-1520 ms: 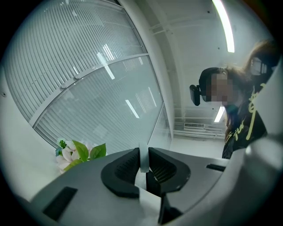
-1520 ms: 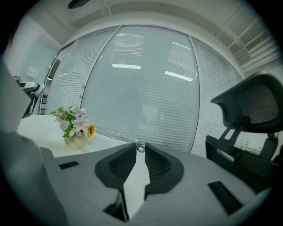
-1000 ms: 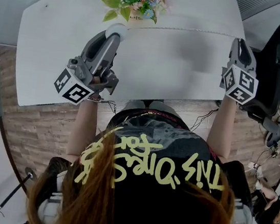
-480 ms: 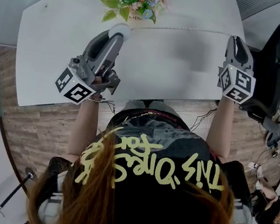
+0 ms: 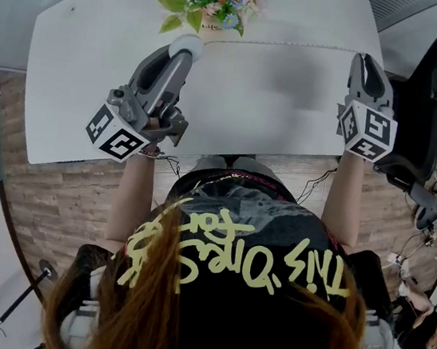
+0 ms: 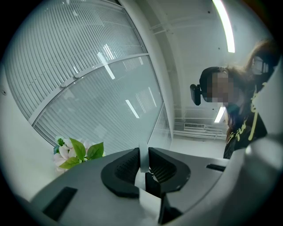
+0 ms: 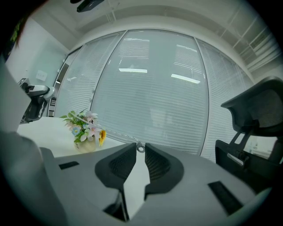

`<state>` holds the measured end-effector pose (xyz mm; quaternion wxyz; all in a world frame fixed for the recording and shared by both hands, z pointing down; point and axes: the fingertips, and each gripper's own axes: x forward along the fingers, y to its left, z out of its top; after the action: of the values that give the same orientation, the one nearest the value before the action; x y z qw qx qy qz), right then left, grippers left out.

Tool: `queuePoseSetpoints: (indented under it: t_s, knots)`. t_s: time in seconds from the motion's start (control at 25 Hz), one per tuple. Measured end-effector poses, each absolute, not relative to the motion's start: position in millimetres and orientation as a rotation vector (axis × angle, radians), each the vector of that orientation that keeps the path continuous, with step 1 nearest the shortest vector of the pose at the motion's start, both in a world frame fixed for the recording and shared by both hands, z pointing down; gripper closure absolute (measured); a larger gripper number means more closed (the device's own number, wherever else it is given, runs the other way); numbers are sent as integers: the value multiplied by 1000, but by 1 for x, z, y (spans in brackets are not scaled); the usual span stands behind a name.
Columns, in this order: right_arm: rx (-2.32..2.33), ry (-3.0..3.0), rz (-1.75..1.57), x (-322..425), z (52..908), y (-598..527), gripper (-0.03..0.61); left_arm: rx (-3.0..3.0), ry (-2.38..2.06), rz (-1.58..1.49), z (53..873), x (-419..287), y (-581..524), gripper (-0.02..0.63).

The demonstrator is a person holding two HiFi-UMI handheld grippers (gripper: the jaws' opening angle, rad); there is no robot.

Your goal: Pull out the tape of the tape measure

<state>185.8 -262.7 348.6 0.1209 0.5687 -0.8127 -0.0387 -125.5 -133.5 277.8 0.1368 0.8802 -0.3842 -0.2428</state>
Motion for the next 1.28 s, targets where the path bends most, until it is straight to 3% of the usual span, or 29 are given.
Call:
queuePoseSetpoints:
  t_s: [1.28]
  knots:
    - [1686, -2477, -121, 178, 318, -260, 514, 2531, -1156, -533, 282, -115, -141, 555]
